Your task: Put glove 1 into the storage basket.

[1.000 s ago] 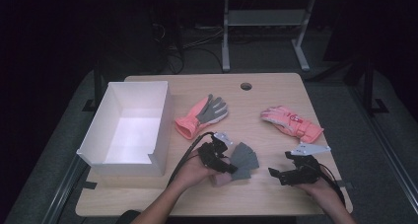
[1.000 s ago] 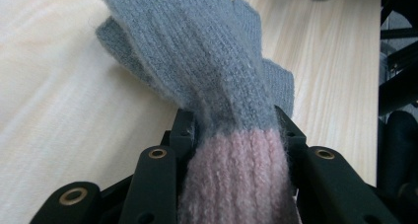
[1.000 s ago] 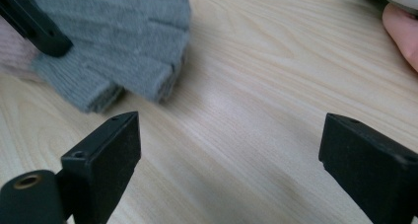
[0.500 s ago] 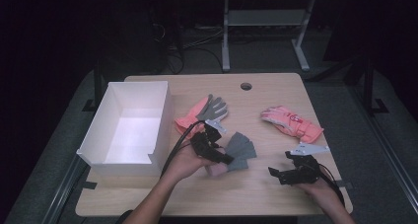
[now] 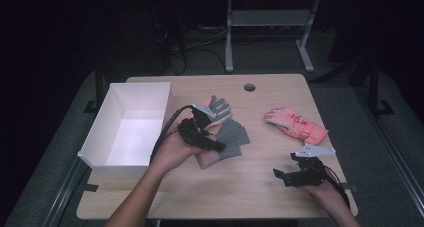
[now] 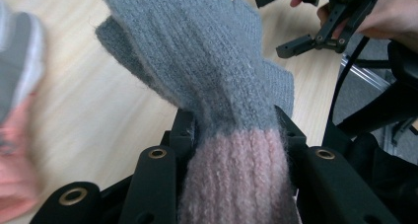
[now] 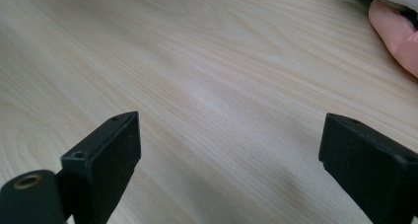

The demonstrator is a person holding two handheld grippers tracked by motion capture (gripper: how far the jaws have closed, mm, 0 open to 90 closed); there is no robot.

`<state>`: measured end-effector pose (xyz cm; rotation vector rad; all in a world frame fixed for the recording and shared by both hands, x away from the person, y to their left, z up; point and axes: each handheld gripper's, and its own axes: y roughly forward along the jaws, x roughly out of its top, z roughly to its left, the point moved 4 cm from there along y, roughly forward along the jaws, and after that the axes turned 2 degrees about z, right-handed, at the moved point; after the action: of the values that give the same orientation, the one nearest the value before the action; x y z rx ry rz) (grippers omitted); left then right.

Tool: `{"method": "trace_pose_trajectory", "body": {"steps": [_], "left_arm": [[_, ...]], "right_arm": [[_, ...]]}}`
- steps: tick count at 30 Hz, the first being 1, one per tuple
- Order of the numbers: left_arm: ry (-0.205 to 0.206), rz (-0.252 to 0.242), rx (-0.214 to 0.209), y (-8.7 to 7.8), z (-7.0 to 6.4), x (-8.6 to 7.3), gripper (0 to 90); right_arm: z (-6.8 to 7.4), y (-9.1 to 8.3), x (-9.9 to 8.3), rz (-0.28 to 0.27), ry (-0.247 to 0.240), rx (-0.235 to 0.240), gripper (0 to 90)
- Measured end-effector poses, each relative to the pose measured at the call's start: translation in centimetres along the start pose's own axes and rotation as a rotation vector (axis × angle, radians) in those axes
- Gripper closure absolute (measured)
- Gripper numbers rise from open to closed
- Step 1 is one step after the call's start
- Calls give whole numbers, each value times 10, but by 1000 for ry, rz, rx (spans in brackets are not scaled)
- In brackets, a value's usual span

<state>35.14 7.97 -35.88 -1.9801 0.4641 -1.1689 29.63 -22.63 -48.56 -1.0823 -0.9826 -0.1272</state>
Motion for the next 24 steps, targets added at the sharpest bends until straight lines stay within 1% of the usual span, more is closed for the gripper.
{"method": "trace_pose_trajectory", "body": {"steps": [1,2,3,4,5,7,8,9,10,11,12,13,14,15,16,17,18,19,20,21,22,23,24], "left_arm": [[0,0,0,0,0,0,627],[-1,-5,0,-5,2,0,627],[-16,-19,12,-15,6,0,627],[-16,-19,12,-15,6,0,628],[-28,-34,30,-26,10,1,628],[-39,-51,40,-36,13,1,628],[-39,-51,40,-36,13,1,627],[-51,-70,48,-46,17,1,628],[-51,-70,48,-46,17,1,628],[-65,-91,50,-55,21,0,627],[-72,-98,56,-58,23,-1,627],[-79,-106,70,-63,26,-1,628],[-79,-106,70,-63,26,-1,628],[-90,-117,85,-71,30,-3,628],[-90,-117,85,-71,30,-3,628],[-98,-123,99,-78,34,-5,628],[-98,-123,99,-78,34,-5,628],[-106,-125,121,-86,38,-8,628],[-106,-125,121,-86,38,-8,627],[-111,-133,131,-94,41,-11,628],[-111,-133,131,-94,41,-11,627],[-117,-140,135,-98,43,-13,628],[-124,-147,143,-101,45,-15,628]], "right_arm": [[0,0,0,0,0,0,85],[0,0,0,0,-3,-2,85],[0,0,0,-2,0,-3,85],[0,0,0,-2,0,-3,85],[-1,0,0,-3,3,-7,85],[-1,0,0,-5,3,-8,84],[-1,0,0,-5,3,-8,84],[-1,-1,0,-3,1,-5,85],[-1,-1,0,-3,1,-5,85],[0,-1,-1,-2,-2,-2,85],[0,-1,-1,-1,0,-3,85],[0,-1,-1,-2,-1,-5,84],[0,-1,-1,-2,-1,-5,84],[1,-3,1,-10,-11,-6,85],[1,-3,1,-10,-11,-6,85],[3,-3,3,-14,-16,-3,84],[3,-3,3,-14,-16,-3,84],[6,-2,8,-21,-32,-2,85],[8,0,11,-22,-37,2,85],[9,2,14,-26,-47,5,84],[9,2,14,-26,-47,5,84],[11,6,18,-27,-52,9,85],[11,6,18,-27,-52,9,85]]}}
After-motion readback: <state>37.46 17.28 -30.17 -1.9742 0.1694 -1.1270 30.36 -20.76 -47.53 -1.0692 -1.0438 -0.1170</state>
